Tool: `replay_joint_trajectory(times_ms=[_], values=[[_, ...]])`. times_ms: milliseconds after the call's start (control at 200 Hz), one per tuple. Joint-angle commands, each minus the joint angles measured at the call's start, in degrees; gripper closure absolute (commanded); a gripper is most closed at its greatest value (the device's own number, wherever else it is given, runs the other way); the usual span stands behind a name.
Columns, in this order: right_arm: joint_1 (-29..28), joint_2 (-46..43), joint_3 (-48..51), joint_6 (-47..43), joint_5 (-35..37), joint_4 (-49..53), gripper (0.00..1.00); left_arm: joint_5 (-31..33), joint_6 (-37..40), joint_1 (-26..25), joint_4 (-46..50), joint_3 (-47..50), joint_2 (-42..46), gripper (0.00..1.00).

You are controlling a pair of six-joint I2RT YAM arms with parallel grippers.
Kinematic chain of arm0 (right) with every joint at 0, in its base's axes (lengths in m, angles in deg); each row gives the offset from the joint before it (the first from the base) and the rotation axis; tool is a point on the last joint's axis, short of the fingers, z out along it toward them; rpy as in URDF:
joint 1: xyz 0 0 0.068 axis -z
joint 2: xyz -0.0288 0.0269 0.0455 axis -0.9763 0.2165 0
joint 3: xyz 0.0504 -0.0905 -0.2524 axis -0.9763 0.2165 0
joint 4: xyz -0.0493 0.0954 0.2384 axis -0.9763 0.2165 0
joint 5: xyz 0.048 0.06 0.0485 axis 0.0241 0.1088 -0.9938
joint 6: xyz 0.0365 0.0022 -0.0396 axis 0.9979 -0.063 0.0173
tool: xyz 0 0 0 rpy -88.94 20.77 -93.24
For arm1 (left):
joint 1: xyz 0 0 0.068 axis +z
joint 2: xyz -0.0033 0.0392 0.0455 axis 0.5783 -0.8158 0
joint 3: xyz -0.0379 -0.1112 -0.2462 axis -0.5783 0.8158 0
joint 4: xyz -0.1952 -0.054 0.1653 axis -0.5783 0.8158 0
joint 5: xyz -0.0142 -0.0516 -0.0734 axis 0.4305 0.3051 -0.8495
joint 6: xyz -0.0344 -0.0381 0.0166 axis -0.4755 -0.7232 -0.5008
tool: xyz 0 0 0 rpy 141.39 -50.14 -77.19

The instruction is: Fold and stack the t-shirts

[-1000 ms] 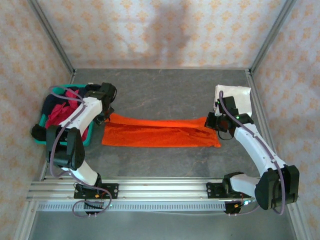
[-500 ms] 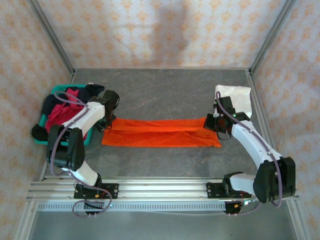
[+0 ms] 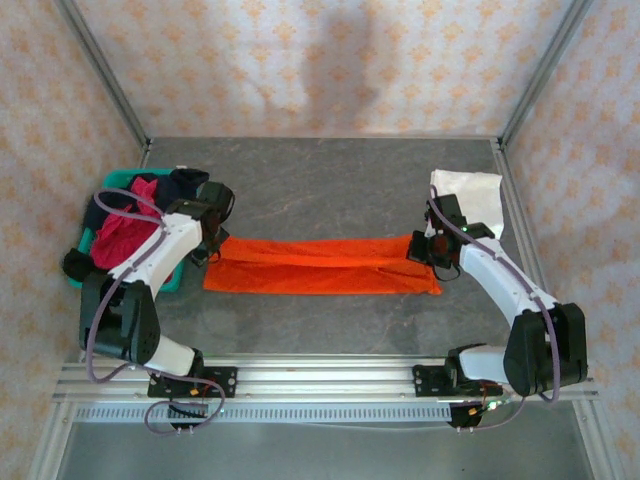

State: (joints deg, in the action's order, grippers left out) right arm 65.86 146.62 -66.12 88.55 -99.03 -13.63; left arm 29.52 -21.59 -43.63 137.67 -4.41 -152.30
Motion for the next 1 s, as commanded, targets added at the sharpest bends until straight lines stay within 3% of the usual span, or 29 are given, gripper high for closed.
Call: replay_joint_trajectory(times_ms=[0, 585, 635, 731, 841, 911, 996], values=[[-0.07, 0.15, 0.30, -1.29, 1.54, 1.37, 1.00, 2.38, -1.72, -0.32, 2.07, 2.99, 2.02, 1.00], [-0.14, 3.31, 3.47, -0.01, -0.45, -1.48, 1.00, 2.44, -2.26, -0.36, -3.07, 6.40, -7.90, 1.00], [-0.06, 3.52, 3.65, 0.19, -1.18, -1.80, 0.92, 2.29, -2.31, -0.41, -3.10, 6.57, -8.19, 0.85], [-0.14, 1.78, 3.07, 0.27, -1.15, -1.30, 0.63, 3.27, -3.45, -0.45, -1.47, 6.50, -7.02, 0.55], [-0.14, -3.35, 2.44, -0.07, 1.53, -1.94, 0.50, 6.60, -4.77, -0.76, 0.94, 6.59, -1.89, 0.26], [-0.22, -4.66, 1.22, -1.14, 2.58, -1.77, 0.45, 8.10, -4.54, -1.13, 1.83, 5.93, 1.04, 0.16], [-0.74, -3.04, -0.49, -2.12, 3.24, -1.48, 0.44, 8.64, -3.32, -2.56, 2.15, 3.59, 1.54, 0.12]])
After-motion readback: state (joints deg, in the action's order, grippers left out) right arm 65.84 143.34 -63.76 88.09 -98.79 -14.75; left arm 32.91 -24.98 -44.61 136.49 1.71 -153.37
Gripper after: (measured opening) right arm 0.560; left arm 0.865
